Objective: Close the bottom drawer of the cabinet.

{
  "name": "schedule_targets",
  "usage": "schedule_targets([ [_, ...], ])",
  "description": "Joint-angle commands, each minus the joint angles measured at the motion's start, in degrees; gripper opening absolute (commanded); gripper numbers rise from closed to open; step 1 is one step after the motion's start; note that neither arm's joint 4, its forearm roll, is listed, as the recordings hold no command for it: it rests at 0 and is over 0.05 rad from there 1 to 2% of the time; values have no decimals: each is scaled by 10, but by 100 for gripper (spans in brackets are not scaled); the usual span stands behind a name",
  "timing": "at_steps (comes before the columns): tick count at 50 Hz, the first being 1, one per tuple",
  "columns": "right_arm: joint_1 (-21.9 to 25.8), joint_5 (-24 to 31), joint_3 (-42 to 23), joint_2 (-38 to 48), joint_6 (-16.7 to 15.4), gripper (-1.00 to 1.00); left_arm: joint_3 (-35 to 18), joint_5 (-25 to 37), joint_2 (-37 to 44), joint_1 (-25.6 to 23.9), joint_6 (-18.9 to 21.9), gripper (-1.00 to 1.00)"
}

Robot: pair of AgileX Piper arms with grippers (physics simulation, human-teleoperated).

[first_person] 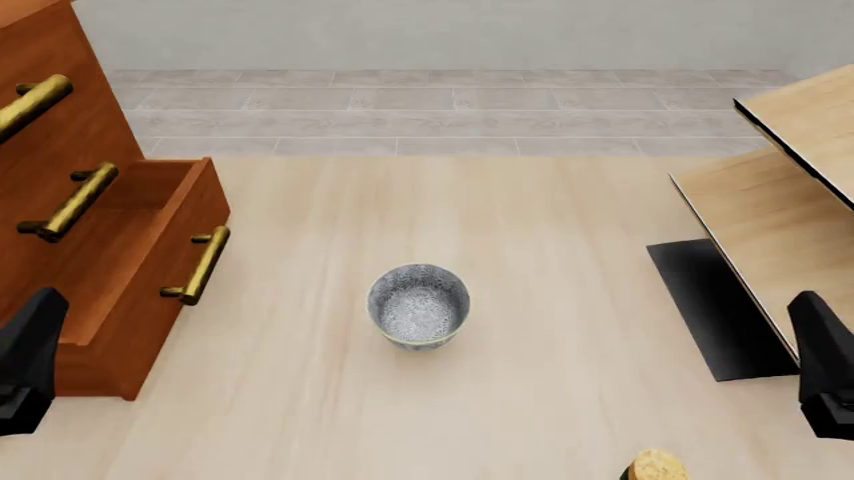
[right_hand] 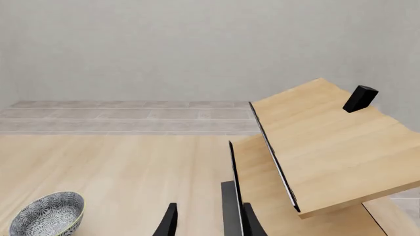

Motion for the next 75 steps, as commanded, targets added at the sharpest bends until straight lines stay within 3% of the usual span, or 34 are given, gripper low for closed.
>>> schedule_targets([
  [1, 1, -3, -1, 6, -6, 100, 11, -15, -15, 7, 12, 100],
  [16, 5, -2, -2, 5, -9, 100, 10, -13, -15, 0, 10, 100],
  [24, 6, -3, -1, 4, -11, 100, 9, -15, -14, -29, 5, 100],
  [25, 6, -2, -2, 3, -12, 100, 7, -32, 2, -59, 13, 100],
  [28, 8, -3, -2, 5, -12, 100, 0, -50, 24, -79, -4, 100],
  [32, 8, -5, -1, 8, -9, 100, -1, -86, 62, -114, 12, 100],
  [36, 9, -7, -1, 11, -9, 100, -6, -104, 90, -143, -5, 100],
  [44, 11, -14, 0, 20, -8, 100, 5, -181, 165, -205, 9, 100],
  [65, 14, -22, 0, 31, -8, 100, 15, -368, 388, -278, -15, 100],
  [75, 14, -23, -1, 32, -10, 100, 16, -516, 574, -295, -17, 100],
])
